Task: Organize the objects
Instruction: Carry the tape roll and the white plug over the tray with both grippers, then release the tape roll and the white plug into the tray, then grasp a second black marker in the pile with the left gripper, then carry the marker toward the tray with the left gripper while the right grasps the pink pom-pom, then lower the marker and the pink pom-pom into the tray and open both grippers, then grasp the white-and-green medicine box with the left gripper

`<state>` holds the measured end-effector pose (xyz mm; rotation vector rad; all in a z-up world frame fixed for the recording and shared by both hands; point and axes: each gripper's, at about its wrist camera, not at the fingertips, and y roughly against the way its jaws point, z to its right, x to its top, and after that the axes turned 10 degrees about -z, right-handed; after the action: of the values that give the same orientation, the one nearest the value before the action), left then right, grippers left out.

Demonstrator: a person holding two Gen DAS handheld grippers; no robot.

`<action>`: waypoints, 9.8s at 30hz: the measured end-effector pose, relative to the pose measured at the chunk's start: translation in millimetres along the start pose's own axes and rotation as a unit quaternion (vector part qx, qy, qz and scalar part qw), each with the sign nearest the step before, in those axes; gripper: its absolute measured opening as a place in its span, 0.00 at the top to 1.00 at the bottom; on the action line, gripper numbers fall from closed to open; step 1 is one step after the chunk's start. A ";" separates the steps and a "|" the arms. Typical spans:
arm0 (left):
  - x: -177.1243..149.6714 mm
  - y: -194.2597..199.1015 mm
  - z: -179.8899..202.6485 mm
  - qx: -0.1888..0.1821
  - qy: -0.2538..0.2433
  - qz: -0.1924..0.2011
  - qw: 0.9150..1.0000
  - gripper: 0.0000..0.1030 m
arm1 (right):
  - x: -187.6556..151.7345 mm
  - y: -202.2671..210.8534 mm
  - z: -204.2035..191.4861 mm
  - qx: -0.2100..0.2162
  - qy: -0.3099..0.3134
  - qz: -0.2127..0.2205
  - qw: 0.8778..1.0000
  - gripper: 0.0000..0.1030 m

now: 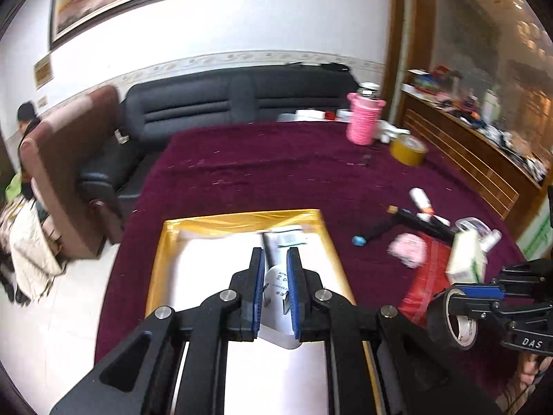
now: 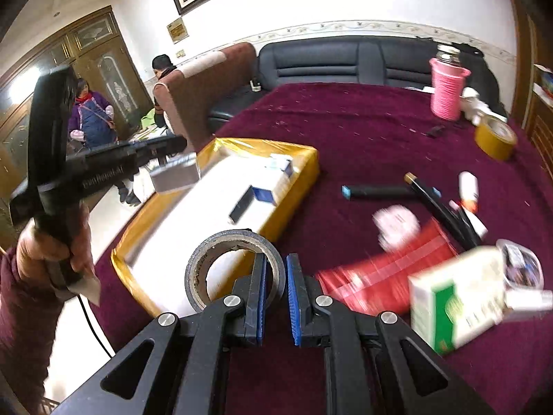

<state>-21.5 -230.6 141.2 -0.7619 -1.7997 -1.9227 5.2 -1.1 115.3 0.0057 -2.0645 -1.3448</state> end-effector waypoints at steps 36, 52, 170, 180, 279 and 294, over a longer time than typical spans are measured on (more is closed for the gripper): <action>17.4 -125.6 -111.6 0.003 0.145 -0.065 0.987 0.54 | 161.2 -215.5 -24.1 -0.049 -0.056 -0.111 0.991 0.82; -30.7 -74.4 -13.5 -0.008 0.102 -0.032 0.994 0.27 | 64.7 -56.0 -1.7 -0.040 -0.085 0.049 0.994 0.39; -105.5 52.9 61.7 -0.076 0.093 0.080 0.990 0.86 | -33.7 77.5 128.3 -0.160 -0.114 0.096 0.976 0.00; -120.1 45.5 34.4 -0.071 0.104 0.076 0.989 0.86 | 25.9 -47.8 76.5 -0.221 0.062 -0.075 0.970 0.04; -76.6 -22.3 161.8 -0.141 0.030 -0.043 0.989 0.14 | -110.3 56.5 221.0 -0.056 -0.300 0.148 0.941 0.18; -34.4 -78.8 293.2 -0.113 -0.207 -0.043 0.971 0.11 | -132.1 59.0 255.1 0.008 -0.346 0.171 0.923 0.17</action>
<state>-9.2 65.2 65.3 -1.2620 -1.8855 -2.1739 -6.5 279.4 30.7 -0.9016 -2.4767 -1.2051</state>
